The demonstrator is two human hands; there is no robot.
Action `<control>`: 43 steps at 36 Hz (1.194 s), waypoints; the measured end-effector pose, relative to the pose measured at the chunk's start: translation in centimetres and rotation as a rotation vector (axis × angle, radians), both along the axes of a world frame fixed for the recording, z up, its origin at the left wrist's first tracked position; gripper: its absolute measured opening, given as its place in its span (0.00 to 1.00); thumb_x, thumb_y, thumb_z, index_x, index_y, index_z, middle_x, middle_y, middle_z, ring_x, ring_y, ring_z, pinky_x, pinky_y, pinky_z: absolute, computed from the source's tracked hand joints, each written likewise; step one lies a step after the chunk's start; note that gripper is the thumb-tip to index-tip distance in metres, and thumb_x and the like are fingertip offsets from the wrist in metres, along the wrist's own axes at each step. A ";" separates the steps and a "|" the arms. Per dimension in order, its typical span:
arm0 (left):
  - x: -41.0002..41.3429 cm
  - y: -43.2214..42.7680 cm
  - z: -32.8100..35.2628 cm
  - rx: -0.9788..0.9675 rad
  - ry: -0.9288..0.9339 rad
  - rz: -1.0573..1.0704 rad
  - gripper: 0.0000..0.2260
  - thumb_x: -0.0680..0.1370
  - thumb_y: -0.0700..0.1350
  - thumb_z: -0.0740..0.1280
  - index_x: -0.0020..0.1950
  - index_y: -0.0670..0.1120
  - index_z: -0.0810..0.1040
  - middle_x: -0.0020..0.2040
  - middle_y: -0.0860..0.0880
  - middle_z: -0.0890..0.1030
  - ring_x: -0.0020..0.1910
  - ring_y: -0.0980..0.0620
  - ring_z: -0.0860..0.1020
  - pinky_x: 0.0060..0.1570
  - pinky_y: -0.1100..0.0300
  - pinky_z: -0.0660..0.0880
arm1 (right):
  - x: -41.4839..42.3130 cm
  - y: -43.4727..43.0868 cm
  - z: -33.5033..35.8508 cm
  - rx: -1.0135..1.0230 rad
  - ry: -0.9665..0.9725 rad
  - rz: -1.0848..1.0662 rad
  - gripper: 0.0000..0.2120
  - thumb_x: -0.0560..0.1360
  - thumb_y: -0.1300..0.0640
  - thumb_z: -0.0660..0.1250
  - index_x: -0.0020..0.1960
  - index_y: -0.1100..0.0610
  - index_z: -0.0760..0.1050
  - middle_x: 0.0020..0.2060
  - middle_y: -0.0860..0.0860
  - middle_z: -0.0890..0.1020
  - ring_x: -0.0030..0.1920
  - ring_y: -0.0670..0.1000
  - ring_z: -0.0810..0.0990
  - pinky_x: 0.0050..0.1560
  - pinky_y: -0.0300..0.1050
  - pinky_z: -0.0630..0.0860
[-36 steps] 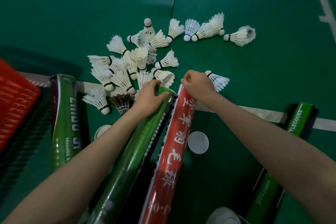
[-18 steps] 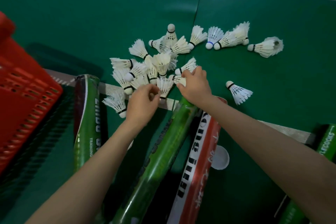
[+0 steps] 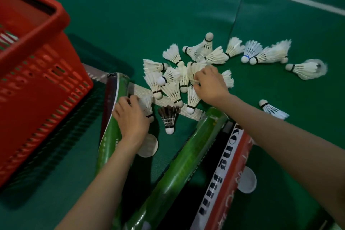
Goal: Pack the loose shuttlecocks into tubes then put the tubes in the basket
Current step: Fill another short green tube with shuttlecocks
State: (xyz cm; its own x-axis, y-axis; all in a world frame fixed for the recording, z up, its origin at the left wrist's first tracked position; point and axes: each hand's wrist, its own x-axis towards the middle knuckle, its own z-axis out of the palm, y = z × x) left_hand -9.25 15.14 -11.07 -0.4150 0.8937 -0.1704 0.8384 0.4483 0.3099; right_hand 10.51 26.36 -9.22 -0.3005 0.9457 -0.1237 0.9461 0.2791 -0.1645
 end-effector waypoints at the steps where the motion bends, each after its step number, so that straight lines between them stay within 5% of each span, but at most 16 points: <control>1: -0.1 -0.1 0.0 0.034 -0.008 0.004 0.30 0.69 0.42 0.74 0.67 0.42 0.66 0.63 0.40 0.65 0.62 0.40 0.62 0.62 0.51 0.57 | -0.1 -0.1 -0.1 0.014 -0.005 0.005 0.14 0.80 0.55 0.58 0.63 0.58 0.72 0.63 0.57 0.72 0.67 0.57 0.64 0.66 0.52 0.64; 6: -1.2 -0.3 -0.3 0.097 0.058 0.120 0.30 0.66 0.32 0.65 0.68 0.41 0.64 0.67 0.38 0.62 0.65 0.37 0.60 0.64 0.48 0.55 | -0.3 -0.8 -0.5 0.107 0.066 0.049 0.13 0.80 0.57 0.58 0.60 0.61 0.75 0.58 0.57 0.75 0.62 0.57 0.68 0.62 0.51 0.66; 15: -5.1 1.3 0.3 -0.170 0.030 0.220 0.44 0.72 0.45 0.71 0.76 0.41 0.44 0.71 0.35 0.56 0.67 0.34 0.62 0.66 0.46 0.60 | 0.5 -1.4 0.5 0.202 0.228 -0.017 0.11 0.80 0.58 0.59 0.54 0.62 0.77 0.53 0.56 0.77 0.59 0.56 0.70 0.60 0.50 0.68; 20: -7.3 1.3 0.8 -0.230 -0.067 0.228 0.47 0.72 0.47 0.73 0.77 0.45 0.41 0.71 0.36 0.57 0.66 0.31 0.65 0.60 0.41 0.67 | 1.3 -2.0 1.2 0.142 0.281 -0.072 0.12 0.80 0.57 0.59 0.57 0.62 0.76 0.55 0.55 0.75 0.62 0.56 0.68 0.62 0.49 0.65; 33: 0.6 3.1 6.3 -0.083 -0.151 -0.336 0.51 0.66 0.50 0.76 0.77 0.59 0.43 0.62 0.41 0.69 0.59 0.39 0.71 0.53 0.45 0.74 | 3.8 -3.4 3.3 0.117 0.366 -0.230 0.12 0.80 0.57 0.59 0.59 0.62 0.75 0.56 0.56 0.75 0.61 0.56 0.67 0.61 0.47 0.64; 38: 3.1 2.8 6.4 -0.129 -0.188 -0.539 0.51 0.63 0.48 0.76 0.76 0.61 0.45 0.61 0.47 0.69 0.56 0.45 0.72 0.48 0.50 0.75 | 6.5 -4.5 4.6 0.169 0.487 -0.386 0.13 0.80 0.55 0.61 0.58 0.62 0.76 0.49 0.56 0.77 0.56 0.56 0.71 0.50 0.46 0.64; 43: 4.4 3.5 7.4 -0.222 -0.234 -0.682 0.43 0.61 0.42 0.76 0.72 0.53 0.58 0.59 0.49 0.70 0.56 0.47 0.72 0.55 0.50 0.74 | 9.7 -5.8 5.6 0.191 0.801 -0.496 0.09 0.79 0.53 0.62 0.51 0.58 0.75 0.43 0.54 0.77 0.45 0.52 0.74 0.44 0.46 0.67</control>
State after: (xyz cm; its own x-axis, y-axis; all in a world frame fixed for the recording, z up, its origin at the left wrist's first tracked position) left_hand -4.84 18.62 -3.66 0.2868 0.8741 -0.3920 0.8759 -0.0735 0.4769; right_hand 20.17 20.51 -3.64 0.2107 0.9709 0.1138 0.5902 -0.0336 -0.8065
